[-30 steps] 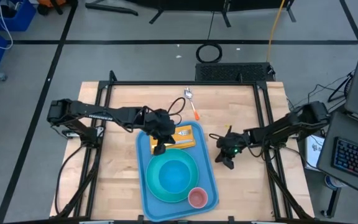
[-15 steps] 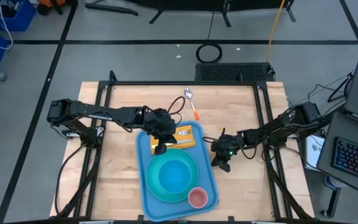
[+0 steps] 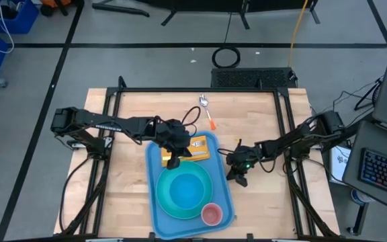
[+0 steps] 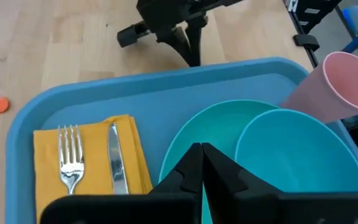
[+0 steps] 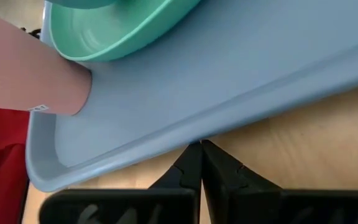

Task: Set up tray
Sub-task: Adjust the blue serving tray, then put the orange spoon in between the yellow knife and the orange fork on the yellow napkin on the blue serving tray

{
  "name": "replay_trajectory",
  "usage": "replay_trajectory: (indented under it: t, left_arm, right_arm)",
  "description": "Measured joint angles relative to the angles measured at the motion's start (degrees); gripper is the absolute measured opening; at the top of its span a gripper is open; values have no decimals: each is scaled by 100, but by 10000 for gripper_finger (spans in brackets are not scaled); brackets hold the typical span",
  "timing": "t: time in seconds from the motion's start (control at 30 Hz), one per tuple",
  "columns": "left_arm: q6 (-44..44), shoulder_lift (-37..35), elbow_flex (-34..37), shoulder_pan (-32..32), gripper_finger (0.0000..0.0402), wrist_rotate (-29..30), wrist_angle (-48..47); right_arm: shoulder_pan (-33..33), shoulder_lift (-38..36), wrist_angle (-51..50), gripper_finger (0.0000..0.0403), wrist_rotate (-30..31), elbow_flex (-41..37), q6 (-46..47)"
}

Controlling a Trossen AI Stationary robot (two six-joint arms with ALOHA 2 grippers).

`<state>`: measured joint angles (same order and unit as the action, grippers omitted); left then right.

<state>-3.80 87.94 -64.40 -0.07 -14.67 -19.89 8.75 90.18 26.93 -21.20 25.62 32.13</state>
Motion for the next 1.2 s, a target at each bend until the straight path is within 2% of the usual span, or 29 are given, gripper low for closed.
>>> replay_trajectory:
  t: [0.17, 0.5, 0.93, 1.2]
  left_arm:
    - [7, 0, -4, -7, 4, 90, 8]
    - [4, 2, -4, -105, 9, 127, 8]
    - [-1, 2, -7, -332, 4, 378, 16]
    - [-230, 4, -7, -527, 8, 1232, 68]
  right_arm:
    - [4, 507, 412, 0, -118, 268, -66]
    - [127, 1164, 338, 0, -441, 1021, -345]
    - [90, 1193, 375, 0, -297, 1052, -388]
    - [122, 808, -20, 0, -124, 848, -527]
